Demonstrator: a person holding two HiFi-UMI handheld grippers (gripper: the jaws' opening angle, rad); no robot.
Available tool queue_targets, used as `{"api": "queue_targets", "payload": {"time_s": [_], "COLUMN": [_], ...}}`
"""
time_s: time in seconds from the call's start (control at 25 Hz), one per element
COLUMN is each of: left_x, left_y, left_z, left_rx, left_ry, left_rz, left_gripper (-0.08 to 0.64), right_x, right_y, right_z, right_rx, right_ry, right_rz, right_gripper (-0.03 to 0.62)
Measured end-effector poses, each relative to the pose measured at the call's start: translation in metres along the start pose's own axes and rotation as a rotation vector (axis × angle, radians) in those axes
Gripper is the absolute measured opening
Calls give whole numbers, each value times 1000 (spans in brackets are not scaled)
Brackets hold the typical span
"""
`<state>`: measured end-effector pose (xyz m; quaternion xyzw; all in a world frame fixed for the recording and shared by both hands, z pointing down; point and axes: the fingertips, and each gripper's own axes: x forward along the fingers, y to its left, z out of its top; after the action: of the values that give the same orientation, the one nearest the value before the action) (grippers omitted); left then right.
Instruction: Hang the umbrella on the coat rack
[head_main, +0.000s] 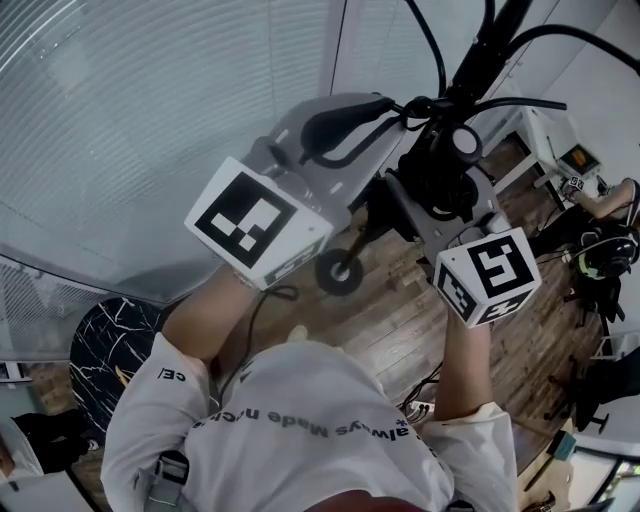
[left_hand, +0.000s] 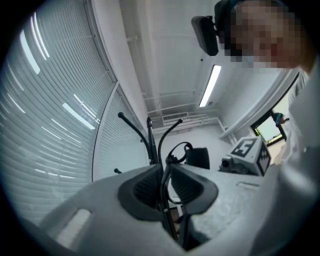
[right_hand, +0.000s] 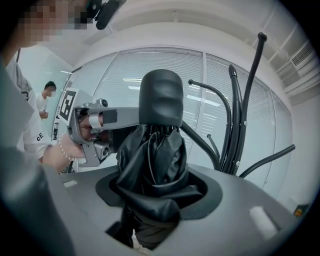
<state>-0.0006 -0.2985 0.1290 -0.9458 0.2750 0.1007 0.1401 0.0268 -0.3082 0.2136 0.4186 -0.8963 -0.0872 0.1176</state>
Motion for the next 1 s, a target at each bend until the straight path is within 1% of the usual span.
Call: {"api": "queue_targets", "payload": {"time_s": [0.24, 0.68, 0.8, 1.0], "left_x": [10, 17, 16, 7], "left_y": [8, 12, 12, 10], "left_z": [-9, -25, -24, -9], "left_rx": [9, 2, 1, 9], "left_ry": [22, 48, 43, 4], "left_rz": [11, 5, 3, 1], "left_gripper": [62, 63, 63, 63], "right_x": [8, 15, 14, 9], "right_y": [-7, -13, -14, -17], "right_z": [-10, -30, -31, -28], "right_rx": [22, 61, 53, 27], "right_ry": [40, 82, 90, 94], "right_rz": [-3, -10, -18, -37], "right_gripper": [240, 239, 239, 241]}}
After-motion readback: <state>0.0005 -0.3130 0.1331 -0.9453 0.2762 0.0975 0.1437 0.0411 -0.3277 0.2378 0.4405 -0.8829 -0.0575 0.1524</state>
